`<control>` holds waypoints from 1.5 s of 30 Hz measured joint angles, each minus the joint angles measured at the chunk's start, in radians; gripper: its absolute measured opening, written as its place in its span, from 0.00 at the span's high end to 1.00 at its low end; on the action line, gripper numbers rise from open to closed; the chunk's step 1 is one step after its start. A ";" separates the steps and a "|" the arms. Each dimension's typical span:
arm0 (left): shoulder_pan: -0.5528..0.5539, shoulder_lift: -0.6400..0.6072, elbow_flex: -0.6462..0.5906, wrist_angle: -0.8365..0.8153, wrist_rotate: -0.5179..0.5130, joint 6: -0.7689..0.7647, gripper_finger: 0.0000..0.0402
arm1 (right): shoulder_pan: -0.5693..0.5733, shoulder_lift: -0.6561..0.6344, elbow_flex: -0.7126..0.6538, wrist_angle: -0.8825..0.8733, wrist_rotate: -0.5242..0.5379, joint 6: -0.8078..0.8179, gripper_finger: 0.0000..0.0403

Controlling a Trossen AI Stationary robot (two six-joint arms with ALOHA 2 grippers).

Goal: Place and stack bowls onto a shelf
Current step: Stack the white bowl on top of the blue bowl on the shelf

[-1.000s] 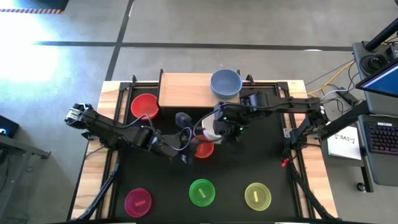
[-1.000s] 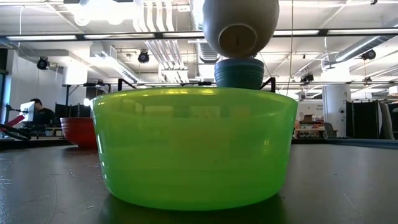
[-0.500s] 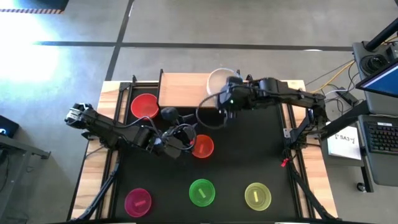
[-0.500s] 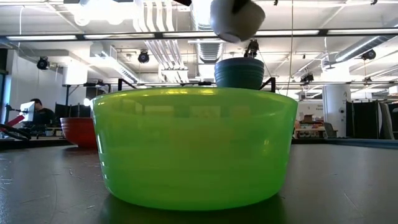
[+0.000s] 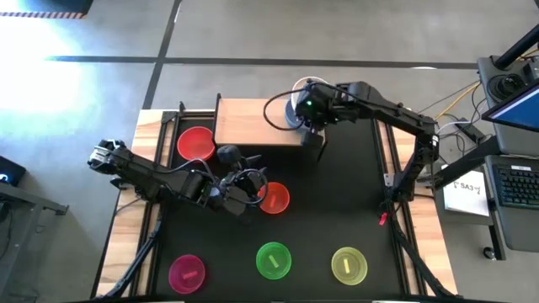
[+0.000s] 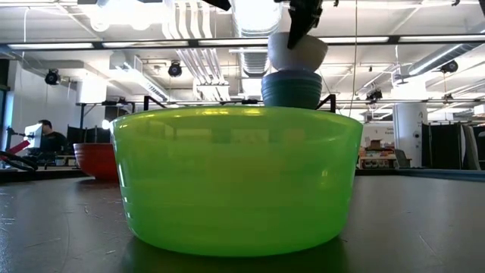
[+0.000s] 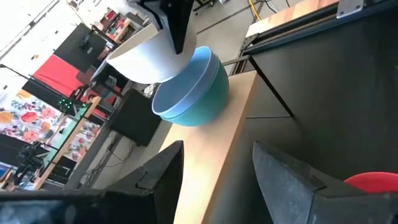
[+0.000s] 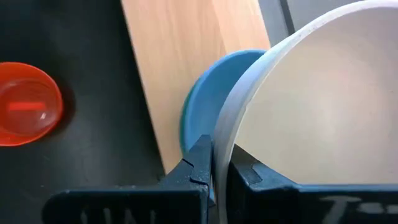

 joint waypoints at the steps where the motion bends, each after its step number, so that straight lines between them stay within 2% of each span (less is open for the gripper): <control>1: 0.000 0.000 0.000 -0.004 0.000 -0.005 0.56 | -0.006 0.006 -0.001 0.000 0.000 0.000 0.98; 14: 0.000 0.000 0.000 -0.047 0.000 -0.032 0.56 | -0.011 0.091 -0.002 -0.014 0.003 -0.052 0.97; 28: 0.001 0.000 0.000 -0.134 0.001 -0.102 0.56 | -0.010 0.093 -0.001 -0.025 0.005 -0.091 0.78; 31: 0.008 -0.001 0.000 -0.225 0.002 -0.183 0.56 | -0.008 0.092 0.014 -0.066 0.046 -0.092 0.78; 36: 0.054 -0.002 0.000 -0.488 0.019 -0.443 0.56 | -0.002 0.090 0.070 -0.114 0.106 -0.087 0.78; 40: 0.124 -0.003 -0.003 -0.685 0.134 -0.630 0.56 | -0.001 0.090 0.120 -0.116 0.107 -0.059 0.78; 45: 0.215 -0.006 -0.049 -0.761 0.262 -0.682 0.56 | -0.001 0.089 0.156 -0.117 0.100 -0.033 0.78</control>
